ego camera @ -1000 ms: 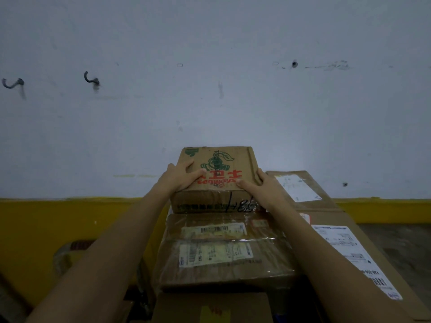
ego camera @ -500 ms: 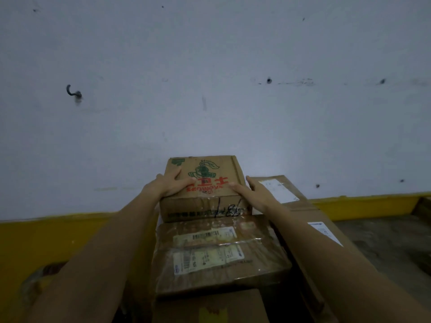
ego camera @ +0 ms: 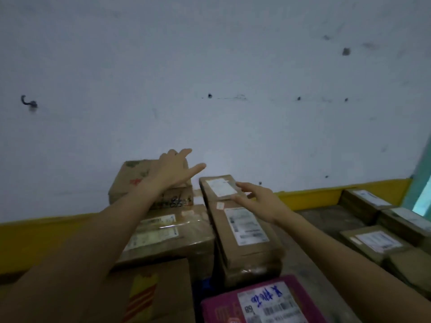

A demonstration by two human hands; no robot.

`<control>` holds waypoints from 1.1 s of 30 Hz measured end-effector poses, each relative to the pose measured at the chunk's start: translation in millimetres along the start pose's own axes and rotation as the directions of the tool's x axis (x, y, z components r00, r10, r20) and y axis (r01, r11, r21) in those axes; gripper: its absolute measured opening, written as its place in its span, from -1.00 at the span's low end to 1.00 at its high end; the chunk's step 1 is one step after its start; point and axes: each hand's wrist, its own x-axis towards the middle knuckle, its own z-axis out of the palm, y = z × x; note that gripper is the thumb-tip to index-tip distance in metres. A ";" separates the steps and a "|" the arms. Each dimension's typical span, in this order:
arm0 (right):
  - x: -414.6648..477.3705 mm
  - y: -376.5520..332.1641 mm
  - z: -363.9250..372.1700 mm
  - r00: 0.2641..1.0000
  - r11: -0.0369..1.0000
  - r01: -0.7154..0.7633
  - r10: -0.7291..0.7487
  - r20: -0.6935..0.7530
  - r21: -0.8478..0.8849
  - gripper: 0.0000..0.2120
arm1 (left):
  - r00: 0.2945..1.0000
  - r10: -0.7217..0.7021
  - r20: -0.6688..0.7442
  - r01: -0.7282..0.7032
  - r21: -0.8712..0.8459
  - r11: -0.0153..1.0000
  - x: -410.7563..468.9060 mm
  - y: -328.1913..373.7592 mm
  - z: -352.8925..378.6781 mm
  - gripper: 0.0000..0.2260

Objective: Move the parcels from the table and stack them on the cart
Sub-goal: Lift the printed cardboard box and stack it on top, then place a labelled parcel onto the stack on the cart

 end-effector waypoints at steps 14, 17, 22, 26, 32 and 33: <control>-156.8 168.6 -167.9 0.995 0.984 0.055 -0.069 -0.077 -0.169 -0.46 | 0.993 0.119 0.015 -0.113 -0.210 0.971 -77.8 279.8 100.9 -0.58; -168.1 197.9 -184.6 0.996 0.979 0.039 -0.054 -0.068 -0.198 -0.45 | 0.991 0.120 0.064 -0.105 -0.200 0.974 -73.8 316.7 125.3 -0.60; -173.9 247.6 -200.5 0.988 0.988 -0.040 0.018 -0.151 -0.148 -0.46 | 0.984 0.135 0.120 -0.102 -0.252 0.962 -53.2 364.4 172.0 -0.59; -184.3 299.8 -205.8 0.964 0.981 -0.188 0.175 -0.202 -0.050 -0.44 | 0.978 0.120 0.173 -0.050 -0.362 0.931 -36.9 395.9 220.6 -0.57; -183.1 390.1 -221.0 0.919 0.937 -0.343 0.319 -0.230 -0.072 -0.42 | 0.947 0.035 0.319 0.114 -0.435 0.893 -29.0 429.7 307.6 -0.50; -178.8 405.1 -223.2 0.912 0.929 -0.363 0.338 -0.233 -0.071 -0.41 | 0.944 0.022 0.330 0.129 -0.429 0.894 -25.3 433.9 320.9 -0.50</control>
